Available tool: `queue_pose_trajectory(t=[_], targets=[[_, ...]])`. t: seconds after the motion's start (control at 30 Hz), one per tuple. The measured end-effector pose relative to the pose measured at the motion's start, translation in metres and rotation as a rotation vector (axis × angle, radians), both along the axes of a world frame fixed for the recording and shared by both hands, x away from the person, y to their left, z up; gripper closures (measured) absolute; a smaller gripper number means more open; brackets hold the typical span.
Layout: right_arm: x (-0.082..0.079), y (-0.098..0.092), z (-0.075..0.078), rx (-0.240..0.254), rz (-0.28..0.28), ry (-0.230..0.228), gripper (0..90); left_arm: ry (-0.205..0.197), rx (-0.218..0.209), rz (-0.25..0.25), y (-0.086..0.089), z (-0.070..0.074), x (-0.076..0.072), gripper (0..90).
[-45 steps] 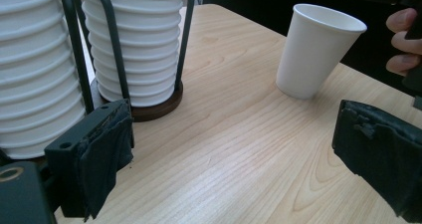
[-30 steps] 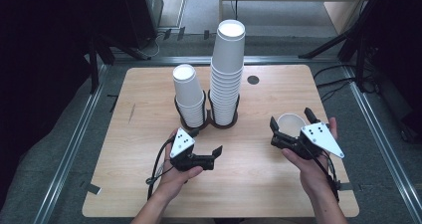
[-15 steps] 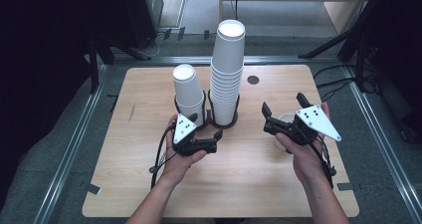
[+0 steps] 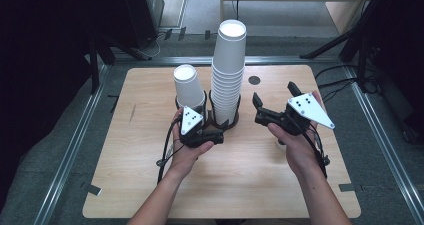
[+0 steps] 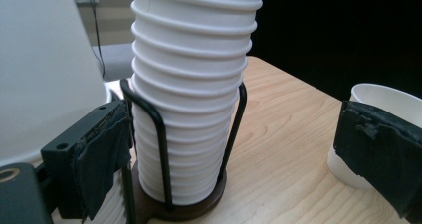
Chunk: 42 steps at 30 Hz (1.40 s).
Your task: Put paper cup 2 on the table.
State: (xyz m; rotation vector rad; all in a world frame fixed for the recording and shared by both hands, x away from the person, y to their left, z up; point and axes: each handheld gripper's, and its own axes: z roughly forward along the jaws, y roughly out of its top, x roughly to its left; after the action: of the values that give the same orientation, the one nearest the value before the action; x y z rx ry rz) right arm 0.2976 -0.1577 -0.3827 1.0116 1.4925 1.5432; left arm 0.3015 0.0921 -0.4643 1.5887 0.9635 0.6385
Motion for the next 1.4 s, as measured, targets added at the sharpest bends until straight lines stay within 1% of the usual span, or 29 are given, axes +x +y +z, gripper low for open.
queue_pose_trajectory(t=[0.03, 0.1, 0.2, 0.27, 0.33, 0.47, 0.57, 0.63, 0.7, 0.77, 0.8, 0.9, 0.93, 1.03, 1.13, 1.2, 1.3, 1.4], targets=[[0.001, 0.001, 0.001, 0.001, 0.001, -0.002, 0.0, -0.004, -0.002, 0.002, -0.002, 0.001, 0.001, 2.0], [0.003, 0.006, 0.005, 0.001, 0.008, -0.002, 0.0, -0.013, 0.011, 0.003, -0.006, 0.002, 0.003, 2.0], [0.005, 0.009, 0.007, 0.002, 0.015, -0.002, 0.0, -0.017, 0.006, 0.015, -0.010, 0.003, 0.007, 2.0], [0.006, 0.012, 0.009, 0.000, 0.019, -0.003, 0.0, -0.029, 0.015, 0.041, -0.013, 0.002, 0.009, 2.0], [0.009, 0.016, 0.013, -0.002, 0.030, -0.007, 0.0, -0.033, 0.027, 0.053, -0.016, 0.001, 0.011, 2.0], [0.011, 0.019, 0.016, -0.007, 0.038, -0.007, 0.0, -0.045, 0.018, 0.073, -0.020, 0.001, 0.014, 2.0], [0.015, 0.022, 0.018, -0.001, 0.046, 0.001, 0.0, -0.057, 0.019, 0.091, -0.023, 0.002, 0.018, 2.0], [0.017, 0.024, 0.019, 0.001, 0.052, 0.007, 0.0, -0.066, 0.029, 0.109, -0.025, 0.002, 0.020, 2.0], [0.019, 0.025, 0.020, 0.002, 0.057, 0.009, 0.0, -0.066, 0.020, 0.120, -0.026, 0.002, 0.024, 2.0], [0.022, 0.026, 0.022, 0.002, 0.057, 0.011, 0.0, -0.067, 0.023, 0.134, -0.028, 0.002, 0.026, 2.0], [0.023, 0.026, 0.023, 0.006, 0.057, 0.010, 0.0, -0.067, 0.016, 0.137, -0.029, 0.002, 0.028, 2.0], [0.027, 0.027, 0.027, 0.015, 0.071, 0.009, 0.0, -0.077, 0.014, 0.150, -0.031, 0.002, 0.031, 2.0], [0.030, 0.028, 0.030, 0.011, 0.082, -0.001, 0.0, -0.079, 0.009, 0.156, -0.032, 0.002, 0.032, 2.0], [0.032, 0.029, 0.032, 0.011, 0.089, -0.005, 0.0, -0.079, -0.007, 0.172, -0.035, 0.003, 0.035, 2.1], [0.035, 0.032, 0.034, 0.009, 0.098, -0.004, 0.0, -0.082, -0.012, 0.184, -0.038, 0.003, 0.037, 2.0], [0.037, 0.037, 0.035, -0.004, 0.111, -0.006, 0.0, -0.088, -0.005, 0.193, -0.040, 0.004, 0.037, 2.0], [0.041, 0.041, 0.037, -0.004, 0.130, -0.002, 0.0, -0.091, -0.005, 0.202, -0.042, 0.004, 0.039, 2.0], [0.046, 0.046, 0.039, -0.009, 0.145, 0.002, 0.0, -0.096, 0.004, 0.208, -0.043, 0.004, 0.041, 2.0]])
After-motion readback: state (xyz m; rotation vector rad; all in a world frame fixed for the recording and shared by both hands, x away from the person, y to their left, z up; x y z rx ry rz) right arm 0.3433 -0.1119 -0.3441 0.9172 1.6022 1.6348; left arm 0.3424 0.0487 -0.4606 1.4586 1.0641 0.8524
